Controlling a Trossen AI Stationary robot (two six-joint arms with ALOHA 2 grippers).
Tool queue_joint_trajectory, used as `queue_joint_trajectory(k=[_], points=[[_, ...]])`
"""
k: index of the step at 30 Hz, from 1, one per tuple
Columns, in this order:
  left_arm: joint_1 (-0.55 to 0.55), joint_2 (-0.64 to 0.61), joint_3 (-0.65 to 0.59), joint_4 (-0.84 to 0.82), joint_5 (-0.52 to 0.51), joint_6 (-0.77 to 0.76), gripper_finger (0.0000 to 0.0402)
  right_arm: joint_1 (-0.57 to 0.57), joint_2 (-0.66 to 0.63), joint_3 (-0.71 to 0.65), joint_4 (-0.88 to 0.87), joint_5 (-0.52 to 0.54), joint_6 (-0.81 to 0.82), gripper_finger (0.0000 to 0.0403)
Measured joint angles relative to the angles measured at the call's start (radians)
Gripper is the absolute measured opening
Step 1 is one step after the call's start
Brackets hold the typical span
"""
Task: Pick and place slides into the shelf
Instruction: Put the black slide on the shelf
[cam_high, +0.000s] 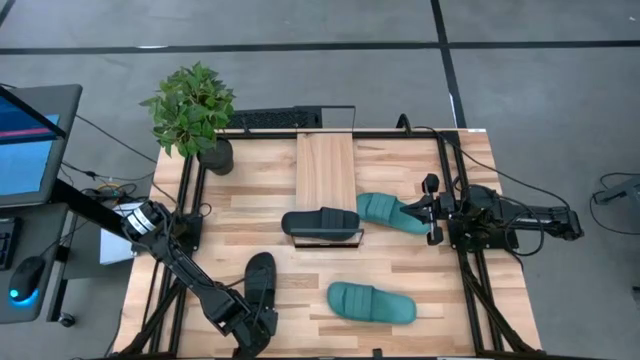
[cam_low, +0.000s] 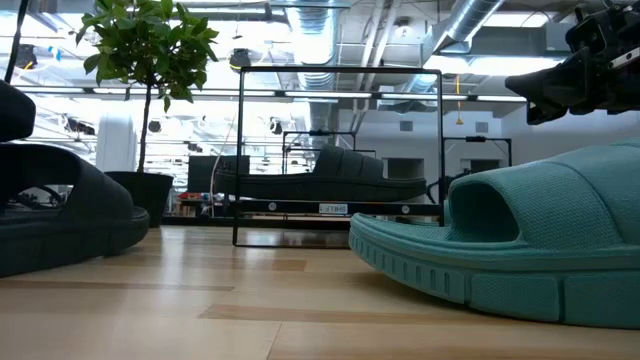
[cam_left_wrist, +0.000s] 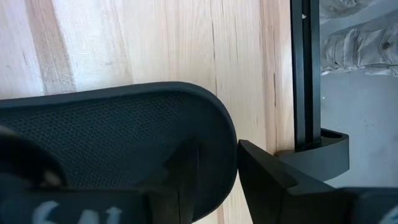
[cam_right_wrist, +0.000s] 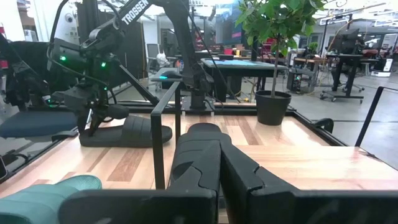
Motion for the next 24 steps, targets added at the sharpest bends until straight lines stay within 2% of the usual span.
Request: queue_joint_trajectory(k=[6, 12, 17, 24], points=[[0.001, 0.0, 0.0, 0.003, -0.002, 0.006, 0.0079, 0.0, 0.0, 0.0, 0.0, 0.0, 0.0, 0.0], [0.002, 0.022, 0.0, 0.045, 0.031, 0.01, 0.0011, 0.0, 0.0, 0.0, 0.0, 0.0, 0.0, 0.0], [-0.004, 0.058, 0.016, 0.069, 0.058, -0.002, 0.0003, 0.0, 0.0, 0.0, 0.0, 0.0, 0.0, 0.0], [-0.003, 0.079, 0.107, -0.065, 0.041, 0.055, 0.0001, 0.0, 0.0, 0.0, 0.0, 0.0, 0.0, 0.0]])
